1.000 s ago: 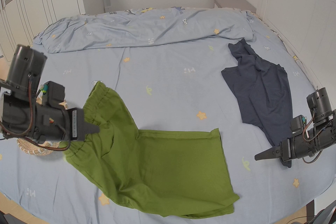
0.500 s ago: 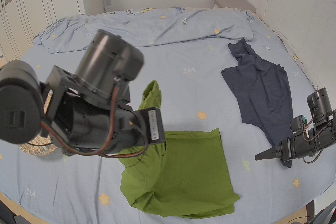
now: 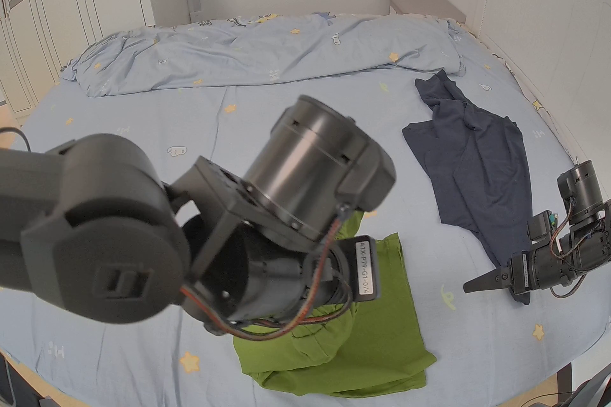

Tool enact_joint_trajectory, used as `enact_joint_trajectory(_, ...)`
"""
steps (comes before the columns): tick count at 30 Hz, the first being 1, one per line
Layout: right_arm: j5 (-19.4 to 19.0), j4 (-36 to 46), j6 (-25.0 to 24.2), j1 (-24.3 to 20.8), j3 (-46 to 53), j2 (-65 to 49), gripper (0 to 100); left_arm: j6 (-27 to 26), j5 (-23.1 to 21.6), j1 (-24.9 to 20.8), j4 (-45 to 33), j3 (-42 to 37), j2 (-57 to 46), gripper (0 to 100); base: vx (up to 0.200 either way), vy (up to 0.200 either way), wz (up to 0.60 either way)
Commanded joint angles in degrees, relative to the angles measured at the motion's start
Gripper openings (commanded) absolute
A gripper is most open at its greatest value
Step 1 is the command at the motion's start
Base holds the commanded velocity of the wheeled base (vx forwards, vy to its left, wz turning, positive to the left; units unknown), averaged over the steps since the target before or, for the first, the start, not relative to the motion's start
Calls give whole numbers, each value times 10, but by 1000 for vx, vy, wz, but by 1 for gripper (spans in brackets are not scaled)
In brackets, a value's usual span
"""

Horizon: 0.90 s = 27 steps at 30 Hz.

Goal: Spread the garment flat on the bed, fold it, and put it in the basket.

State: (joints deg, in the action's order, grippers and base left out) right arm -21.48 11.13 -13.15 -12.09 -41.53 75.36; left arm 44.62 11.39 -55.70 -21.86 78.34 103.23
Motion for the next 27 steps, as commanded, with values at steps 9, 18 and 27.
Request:
enact_joint_trajectory(9, 0, -1, 1, -1, 2, 2, 100, 42, 0, -27, 1, 47, 69, 100, 0, 0, 0)
enact_joint_trajectory(18, -1, -1, 1, -8, 2, 3, 100, 98, -35, 7, 1, 59, 28, 100, 0, 0, 0)
enact_joint_trajectory(27, -4, -3, -28, -111, -40, 10, 100, -55, -305, 270, 16, -119, -73, 100, 0, 0, 0)
